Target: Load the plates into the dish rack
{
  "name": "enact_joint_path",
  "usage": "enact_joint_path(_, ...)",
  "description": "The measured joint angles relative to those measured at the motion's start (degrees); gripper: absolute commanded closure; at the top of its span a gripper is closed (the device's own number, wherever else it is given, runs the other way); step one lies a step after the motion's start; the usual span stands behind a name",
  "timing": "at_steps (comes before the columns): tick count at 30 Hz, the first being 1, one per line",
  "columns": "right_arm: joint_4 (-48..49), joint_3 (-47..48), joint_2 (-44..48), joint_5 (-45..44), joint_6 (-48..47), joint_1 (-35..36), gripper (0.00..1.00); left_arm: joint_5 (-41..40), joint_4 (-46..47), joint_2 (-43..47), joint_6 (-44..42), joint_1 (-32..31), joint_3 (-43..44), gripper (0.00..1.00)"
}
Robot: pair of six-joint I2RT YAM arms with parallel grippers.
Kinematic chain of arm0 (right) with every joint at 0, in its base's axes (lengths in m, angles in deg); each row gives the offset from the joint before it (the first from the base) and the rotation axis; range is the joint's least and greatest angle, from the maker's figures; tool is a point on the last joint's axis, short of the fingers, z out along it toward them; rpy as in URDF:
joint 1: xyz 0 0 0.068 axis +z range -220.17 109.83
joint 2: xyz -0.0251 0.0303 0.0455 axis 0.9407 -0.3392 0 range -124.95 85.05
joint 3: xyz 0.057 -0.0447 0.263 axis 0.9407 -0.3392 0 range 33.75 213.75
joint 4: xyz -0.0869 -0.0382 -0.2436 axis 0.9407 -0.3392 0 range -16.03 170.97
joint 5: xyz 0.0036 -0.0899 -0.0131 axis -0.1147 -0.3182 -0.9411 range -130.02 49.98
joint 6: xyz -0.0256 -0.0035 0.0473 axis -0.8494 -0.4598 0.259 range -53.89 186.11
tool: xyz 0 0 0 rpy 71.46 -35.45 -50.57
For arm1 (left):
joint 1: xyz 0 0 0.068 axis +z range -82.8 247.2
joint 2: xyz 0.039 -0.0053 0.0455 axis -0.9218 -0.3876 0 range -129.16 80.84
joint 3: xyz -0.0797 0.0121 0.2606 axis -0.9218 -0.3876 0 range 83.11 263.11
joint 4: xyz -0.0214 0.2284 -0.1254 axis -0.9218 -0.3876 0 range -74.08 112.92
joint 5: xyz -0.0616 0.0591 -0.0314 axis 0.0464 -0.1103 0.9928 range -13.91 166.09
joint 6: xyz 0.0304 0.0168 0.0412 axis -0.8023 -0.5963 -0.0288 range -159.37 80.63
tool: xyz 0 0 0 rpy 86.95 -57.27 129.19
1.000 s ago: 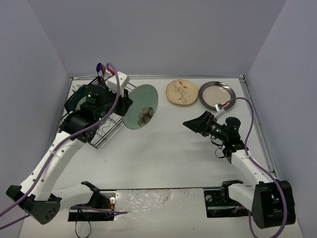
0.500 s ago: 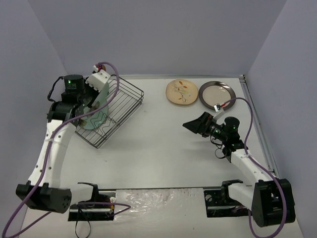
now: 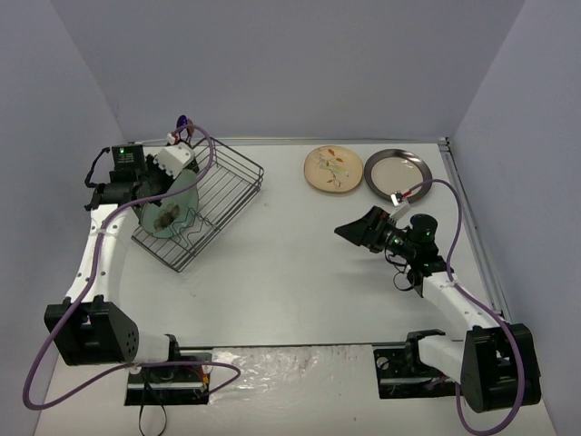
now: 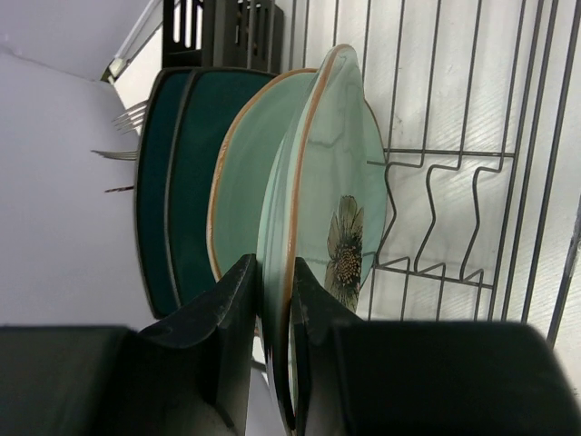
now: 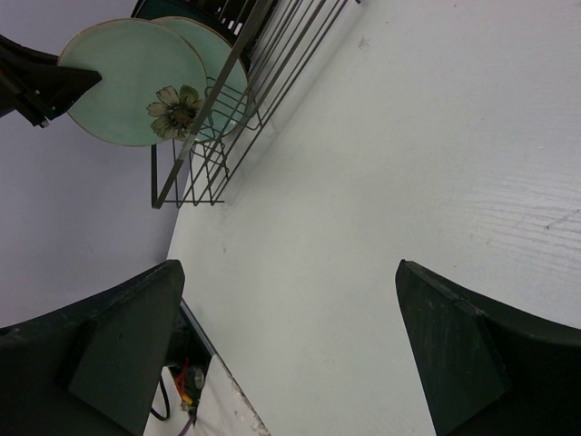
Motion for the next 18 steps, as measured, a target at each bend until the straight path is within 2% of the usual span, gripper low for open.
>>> enact_joint_path(9, 0.0, 0.0, -0.6, 0.0, -0.2, 0.0, 0.00, 3.3, 2.4, -1.7, -0.5, 0.6, -2.8, 0.98)
enact_joint_path(18, -0.2, -0.1, -1.1, 0.0, -0.2, 0.0, 0.00, 4.0, 3.3, -4.2, -1.0, 0.6, -3.9, 0.77)
